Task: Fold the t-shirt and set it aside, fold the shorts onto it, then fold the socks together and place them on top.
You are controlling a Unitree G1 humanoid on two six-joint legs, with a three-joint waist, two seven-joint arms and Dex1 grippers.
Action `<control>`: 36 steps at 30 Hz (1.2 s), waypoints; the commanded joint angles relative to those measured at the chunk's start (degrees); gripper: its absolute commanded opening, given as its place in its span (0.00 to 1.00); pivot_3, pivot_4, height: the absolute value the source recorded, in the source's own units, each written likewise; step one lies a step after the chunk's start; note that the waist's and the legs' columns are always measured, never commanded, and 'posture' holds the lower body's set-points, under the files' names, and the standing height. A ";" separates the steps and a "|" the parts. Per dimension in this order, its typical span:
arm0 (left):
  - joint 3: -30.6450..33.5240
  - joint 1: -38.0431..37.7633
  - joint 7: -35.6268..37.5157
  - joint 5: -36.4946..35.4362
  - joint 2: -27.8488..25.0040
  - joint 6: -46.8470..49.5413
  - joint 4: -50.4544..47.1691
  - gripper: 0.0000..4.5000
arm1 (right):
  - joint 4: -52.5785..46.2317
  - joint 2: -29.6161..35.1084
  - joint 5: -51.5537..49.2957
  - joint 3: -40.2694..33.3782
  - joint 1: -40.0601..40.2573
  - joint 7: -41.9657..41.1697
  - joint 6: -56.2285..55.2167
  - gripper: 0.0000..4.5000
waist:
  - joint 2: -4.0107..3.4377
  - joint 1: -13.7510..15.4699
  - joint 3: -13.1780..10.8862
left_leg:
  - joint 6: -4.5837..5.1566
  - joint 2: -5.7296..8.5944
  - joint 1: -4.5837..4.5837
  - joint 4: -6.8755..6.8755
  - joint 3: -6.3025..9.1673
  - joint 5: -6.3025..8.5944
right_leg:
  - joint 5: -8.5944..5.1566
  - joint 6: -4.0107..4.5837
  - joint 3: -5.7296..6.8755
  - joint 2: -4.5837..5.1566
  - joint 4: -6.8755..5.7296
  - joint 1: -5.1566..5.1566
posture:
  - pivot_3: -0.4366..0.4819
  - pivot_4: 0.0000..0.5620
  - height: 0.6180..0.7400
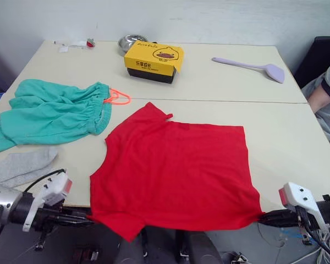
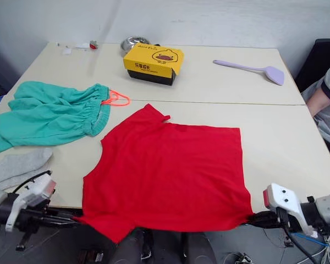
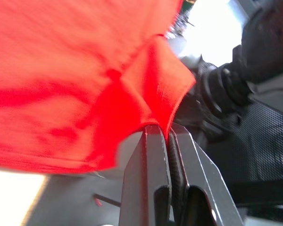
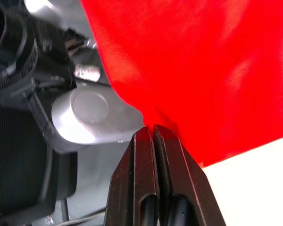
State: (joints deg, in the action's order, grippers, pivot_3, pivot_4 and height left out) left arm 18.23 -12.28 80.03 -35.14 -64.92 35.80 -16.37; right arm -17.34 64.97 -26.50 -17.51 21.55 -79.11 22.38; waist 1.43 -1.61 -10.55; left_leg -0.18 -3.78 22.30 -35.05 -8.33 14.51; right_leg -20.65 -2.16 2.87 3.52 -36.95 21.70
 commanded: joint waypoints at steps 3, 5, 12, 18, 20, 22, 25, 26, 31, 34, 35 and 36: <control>-4.09 9.55 -2.25 0.12 1.59 1.10 4.66 0.00 | -1.93 0.68 -1.47 -2.93 -0.24 0.70 4.90 0.01 | -0.02 0.07 -0.01 | 0.14 0.01 0.00 0.01 0.00 -0.06 | 0.01 -0.02 0.00 0.00 0.00 0.00 | 0.48 0.27 1.00; -5.88 11.90 -2.74 0.95 1.82 1.18 6.02 0.00 | -1.74 0.48 -1.05 -3.12 -0.74 1.37 5.51 0.01 | -0.02 0.05 -0.01 | 0.25 0.00 0.03 0.02 -0.01 -0.08 | 0.00 -0.03 0.00 -0.01 0.00 0.01 | 0.48 0.27 1.00; -11.65 19.48 -4.30 4.46 4.15 -0.29 10.67 0.00 | -1.66 -2.00 -1.94 -3.11 -2.38 4.16 6.14 0.01 | 0.01 -0.06 -0.03 | 0.24 0.00 0.04 -0.05 -0.06 -0.06 | -0.04 -0.11 -0.02 -0.06 -0.10 0.05 | 0.48 0.27 1.00; -12.18 21.36 -5.82 6.67 5.41 -2.74 13.12 0.00 | -1.36 -3.20 -0.58 -3.46 -2.67 6.74 5.64 0.01 | 0.02 -0.03 -0.04 | 0.24 0.02 0.02 -0.13 -0.06 -0.09 | -0.03 -0.17 -0.03 -0.05 -0.22 0.04 | 0.48 0.27 1.00; -11.67 21.43 -6.88 7.61 6.21 -4.34 13.73 0.00 | -0.72 -3.89 -0.26 -3.29 -3.30 8.12 5.46 0.01 | 0.04 -0.05 -0.05 | 0.24 0.03 0.00 -0.16 -0.08 -0.09 | -0.03 -0.17 -0.06 -0.04 -0.29 0.04 | 0.48 0.27 1.00; -11.13 21.37 -7.54 7.88 6.92 -5.25 14.13 0.00 | -0.46 -4.37 -0.03 -3.22 -3.52 8.79 5.05 0.01 | 0.10 -0.03 -0.08 | 0.23 0.02 -0.01 -0.19 -0.07 -0.11 | -0.03 -0.18 -0.06 -0.05 -0.37 0.05 | 0.48 0.27 1.00; -11.27 21.53 -8.20 8.20 7.70 -6.35 14.70 0.00 | -0.27 -4.82 0.10 -2.94 -3.72 9.19 4.47 0.01 | 0.09 0.02 -0.08 | 0.20 0.02 -0.02 -0.19 -0.07 -0.15 | -0.03 -0.17 -0.06 -0.05 -0.44 0.08 | 0.48 0.27 1.00; -11.46 21.76 -8.66 8.58 8.25 -7.02 15.01 0.00 | -0.15 -5.15 0.05 -2.75 -4.00 9.18 3.87 0.01 | 0.10 0.02 -0.08 | 0.21 0.03 -0.02 -0.19 -0.07 -0.16 | -0.03 -0.17 -0.06 -0.04 -0.46 0.08 | 0.48 0.27 1.00; -11.54 22.77 -10.33 9.62 9.98 -8.46 16.64 0.00 | 0.43 -6.99 -0.02 -1.85 -5.74 10.37 2.51 0.01 | 0.13 0.02 -0.09 | 0.22 0.02 -0.04 -0.23 -0.06 -0.20 | -0.03 -0.19 -0.06 -0.04 -0.51 0.06 | 0.48 0.27 1.00; -11.57 23.24 -10.87 9.78 10.52 -8.39 17.63 0.00 | 0.96 -7.54 0.95 -1.44 -6.34 11.34 1.99 0.01 | 0.13 0.00 -0.09 | 0.21 0.03 -0.04 -0.23 -0.06 -0.22 | -0.03 -0.19 -0.06 -0.05 -0.53 0.07 | 0.48 0.27 1.00; -11.67 23.30 -10.87 9.65 10.54 -7.94 17.79 0.00 | 1.14 -7.89 0.83 -1.41 -6.57 11.76 2.10 0.01 | 0.13 -0.03 -0.09 | 0.21 0.03 -0.04 -0.23 -0.06 -0.22 | -0.03 -0.19 -0.06 -0.05 -0.53 0.07 | 0.48 0.27 1.00; -11.72 23.33 -11.39 9.89 10.51 -7.48 17.95 0.00 | 1.21 -8.66 0.18 -1.78 -6.84 12.53 2.67 0.01 | 0.14 -0.05 -0.09 | 0.21 0.03 -0.04 -0.24 -0.07 -0.23 | -0.02 -0.19 -0.06 -0.04 -0.53 0.07 | 0.48 0.27 1.00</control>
State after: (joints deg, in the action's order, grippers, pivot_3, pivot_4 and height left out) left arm 5.69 10.54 69.36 -25.53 -54.32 27.98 1.16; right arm -15.82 57.31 -25.55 -18.45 15.01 -67.60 25.03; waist 1.56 -1.66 -10.64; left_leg 0.02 -3.75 22.26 -35.29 -8.40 14.29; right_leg -20.67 -2.35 2.80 3.48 -37.49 21.76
